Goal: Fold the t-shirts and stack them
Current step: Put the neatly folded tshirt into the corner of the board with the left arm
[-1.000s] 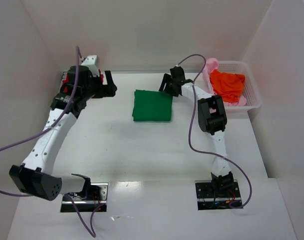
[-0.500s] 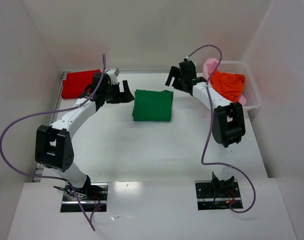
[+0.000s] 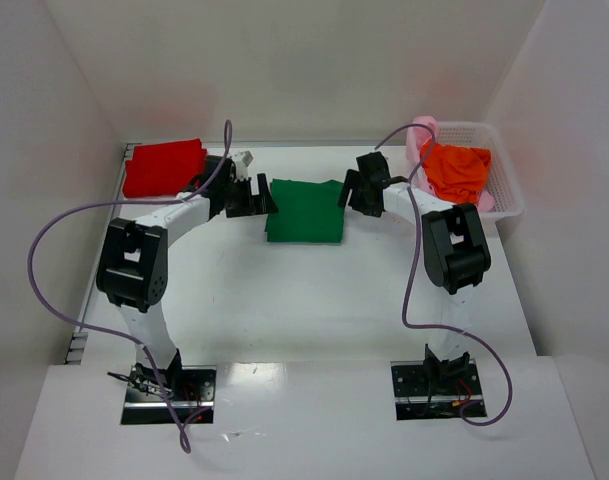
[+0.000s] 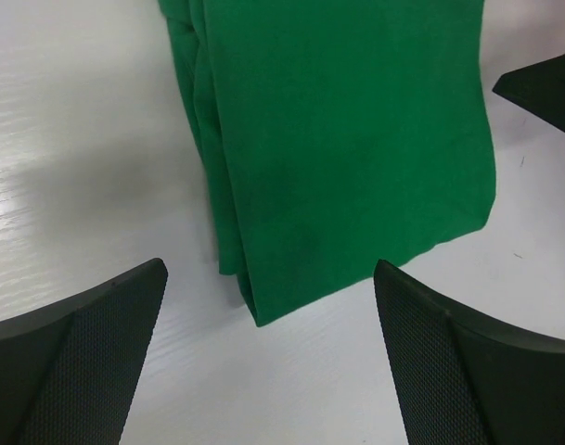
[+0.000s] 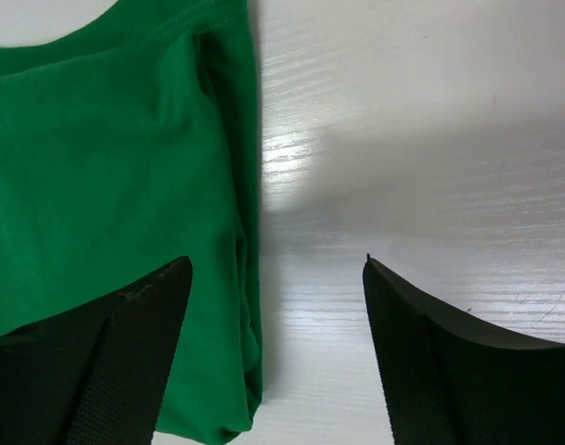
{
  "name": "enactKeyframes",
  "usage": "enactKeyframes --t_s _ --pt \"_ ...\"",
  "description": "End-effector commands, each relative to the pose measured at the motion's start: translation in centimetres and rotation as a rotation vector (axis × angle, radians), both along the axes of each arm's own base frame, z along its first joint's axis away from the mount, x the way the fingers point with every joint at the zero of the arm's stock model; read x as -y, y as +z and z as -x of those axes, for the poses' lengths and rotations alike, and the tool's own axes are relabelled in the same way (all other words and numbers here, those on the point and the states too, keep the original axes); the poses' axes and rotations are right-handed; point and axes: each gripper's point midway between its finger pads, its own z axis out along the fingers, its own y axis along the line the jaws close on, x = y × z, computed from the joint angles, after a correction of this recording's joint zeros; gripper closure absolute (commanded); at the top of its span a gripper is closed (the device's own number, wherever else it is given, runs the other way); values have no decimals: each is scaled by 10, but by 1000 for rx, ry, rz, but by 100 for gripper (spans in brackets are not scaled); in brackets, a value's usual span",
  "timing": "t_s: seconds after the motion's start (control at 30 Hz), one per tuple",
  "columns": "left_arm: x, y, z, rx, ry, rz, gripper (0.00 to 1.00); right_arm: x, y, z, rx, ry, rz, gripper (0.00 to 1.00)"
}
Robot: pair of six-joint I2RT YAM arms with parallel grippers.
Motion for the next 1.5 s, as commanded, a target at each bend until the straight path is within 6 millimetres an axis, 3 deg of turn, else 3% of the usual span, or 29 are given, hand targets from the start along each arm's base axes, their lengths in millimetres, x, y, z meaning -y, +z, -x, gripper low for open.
enactKeyframes --t_s 0.0,0.1,0.3,0.47,0.7,0.93,1.07,1.23,1.47 --pt "10 19 -21 73 -18 56 0 2 10 -11 62 -6 -2 22" --pt "10 7 -25 43 -22 71 0 3 5 -11 54 -19 2 31" --pt "10 -4 -35 5 -25 110 0 0 -4 -15 49 -13 -4 36" --pt "8 -19 -44 -18 -24 114 0 -2 -2 -17 57 -6 -15 36" --pt "12 -23 -46 -28 -44 129 0 -9 1 -25 64 -2 -39 35" --pt "12 -27 -47 -35 -48 123 0 -2 -9 -22 41 -28 -13 32" --pt "14 -41 -46 -61 -57 128 0 4 -17 -18 19 -44 15 32" --pt "14 -39 -48 -54 -57 129 0 7 -22 -19 16 -49 37 32" --pt "19 -48 -48 -76 -80 150 0 4 -28 -22 2 -42 32 34"
